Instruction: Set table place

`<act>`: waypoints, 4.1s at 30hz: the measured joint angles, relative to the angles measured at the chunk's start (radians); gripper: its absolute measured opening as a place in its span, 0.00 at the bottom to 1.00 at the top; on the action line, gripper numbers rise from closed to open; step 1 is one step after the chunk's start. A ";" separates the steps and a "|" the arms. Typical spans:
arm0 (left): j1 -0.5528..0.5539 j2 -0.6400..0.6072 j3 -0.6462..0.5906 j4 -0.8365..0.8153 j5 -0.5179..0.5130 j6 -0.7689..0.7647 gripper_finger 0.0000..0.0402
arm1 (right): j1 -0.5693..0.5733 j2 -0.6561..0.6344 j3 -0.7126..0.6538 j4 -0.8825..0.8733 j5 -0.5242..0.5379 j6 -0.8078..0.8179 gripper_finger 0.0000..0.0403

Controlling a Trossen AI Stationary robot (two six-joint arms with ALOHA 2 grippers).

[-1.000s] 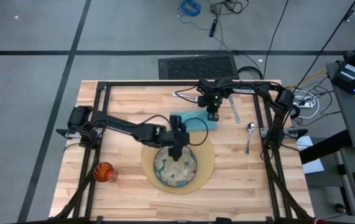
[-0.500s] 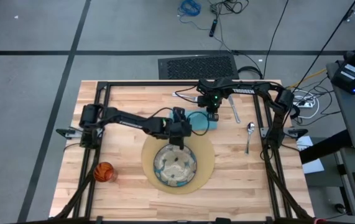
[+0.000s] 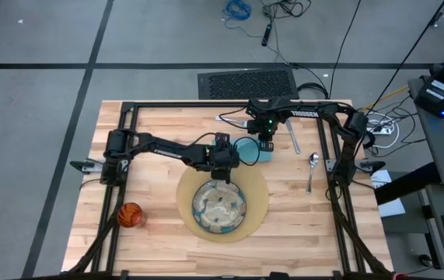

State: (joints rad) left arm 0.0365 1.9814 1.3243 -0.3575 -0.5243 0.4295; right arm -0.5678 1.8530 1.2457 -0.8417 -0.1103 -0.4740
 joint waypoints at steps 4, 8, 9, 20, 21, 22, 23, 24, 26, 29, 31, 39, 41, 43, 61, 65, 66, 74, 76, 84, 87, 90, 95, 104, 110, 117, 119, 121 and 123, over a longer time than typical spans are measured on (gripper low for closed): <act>0.000 0.008 0.000 -0.022 -0.004 -0.006 0.56 | 0.000 0.000 0.000 0.000 0.000 0.000 0.00; -0.003 0.008 0.000 -0.014 -0.026 -0.006 0.54 | -0.002 0.000 0.000 0.000 0.000 0.001 0.00; -0.004 0.008 0.000 -0.016 -0.037 -0.006 0.53 | -0.002 0.000 0.000 0.000 0.000 0.001 0.00; -0.018 0.007 0.000 -0.012 -0.049 -0.005 0.33 | -0.002 0.000 0.000 0.003 0.000 0.008 0.00; -0.021 0.006 0.000 -0.011 -0.049 -0.005 0.31 | -0.002 0.000 0.000 0.003 0.001 0.008 0.00; -0.025 0.006 0.000 -0.010 -0.049 -0.002 0.30 | -0.002 0.000 0.000 0.003 0.000 0.008 0.00; -0.028 0.006 0.000 -0.010 -0.049 0.000 0.30 | -0.002 0.000 0.000 0.003 0.000 0.008 0.00; -0.032 0.006 0.000 -0.009 -0.050 0.003 0.29 | -0.002 0.000 0.000 0.003 0.001 0.008 0.00; -0.038 0.006 0.000 -0.006 -0.059 0.003 0.29 | -0.002 0.000 0.000 0.003 0.001 0.007 0.00; -0.039 0.006 0.000 -0.013 -0.072 0.006 0.29 | -0.002 0.000 0.000 0.004 0.001 0.007 0.00; -0.039 0.006 0.000 -0.022 -0.073 0.012 0.29 | -0.002 0.000 0.000 0.004 0.001 0.008 0.00; -0.038 0.006 0.000 -0.011 -0.100 0.023 0.26 | -0.002 0.000 0.000 0.003 0.001 0.012 0.00; -0.038 0.006 0.000 -0.011 -0.101 0.024 0.22 | -0.002 0.000 0.000 0.003 0.001 0.017 0.00; -0.039 0.006 0.000 -0.011 -0.101 0.032 0.15 | -0.002 0.000 0.000 0.003 0.001 0.017 0.00; -0.064 -0.100 0.033 -0.057 -0.288 0.082 0.00 | 0.034 -0.116 0.102 -0.123 0.094 0.081 0.00; -0.055 -0.197 0.033 -0.058 -0.308 0.082 0.00 | 0.074 -0.193 0.161 -0.170 0.095 0.126 0.00; -0.052 -0.221 0.033 -0.052 -0.310 0.083 0.00 | 0.085 -0.208 0.177 -0.180 0.104 0.139 0.00; -0.047 -0.425 0.034 -0.136 -0.316 0.031 0.00 | 0.191 -0.266 0.332 -0.259 0.255 0.278 0.00; -0.052 -0.458 0.034 -0.191 -0.313 0.000 0.00 | 0.228 -0.271 0.366 -0.279 0.268 0.304 0.00; -0.093 -0.521 0.033 -0.321 -0.160 -0.137 0.00 | 0.387 -0.271 0.468 -0.377 0.265 0.450 0.00; -0.116 -0.522 0.033 -0.338 -0.156 -0.137 0.00 | 0.436 -0.271 0.481 -0.379 0.267 0.481 0.00; -0.122 -0.523 0.031 -0.348 -0.155 -0.144 0.00 | 0.449 -0.260 0.481 -0.364 0.265 0.497 0.00; -0.078 -0.517 -0.047 -0.351 -0.104 -0.171 0.00 | 0.391 -0.168 0.462 -0.351 0.264 0.476 0.00; 0.077 -0.515 -0.268 -0.177 -0.022 -0.090 0.00 | 0.244 0.029 0.453 -0.222 0.191 0.350 0.00; 0.181 -0.516 -0.359 -0.082 0.055 -0.037 0.00 | 0.184 0.110 0.453 -0.136 0.120 0.296 0.00; 0.281 -0.510 -0.385 0.065 0.154 0.054 0.00 | 0.108 0.151 0.453 -0.057 0.083 0.273 0.00; 0.302 -0.509 -0.385 0.065 0.176 0.057 0.00 | 0.089 0.151 0.455 -0.069 0.078 0.284 0.00; 0.315 -0.509 -0.385 0.060 0.210 0.055 0.00 | 0.082 0.151 0.455 -0.099 0.060 0.281 0.00; 0.320 -0.509 -0.385 0.055 0.236 0.055 0.00 | 0.082 0.151 0.455 -0.101 0.056 0.273 0.00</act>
State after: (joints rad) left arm 0.3563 1.4723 0.9398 -0.3026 -0.2886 0.4849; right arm -0.4854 2.0045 1.7008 -0.9424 -0.0547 -0.2008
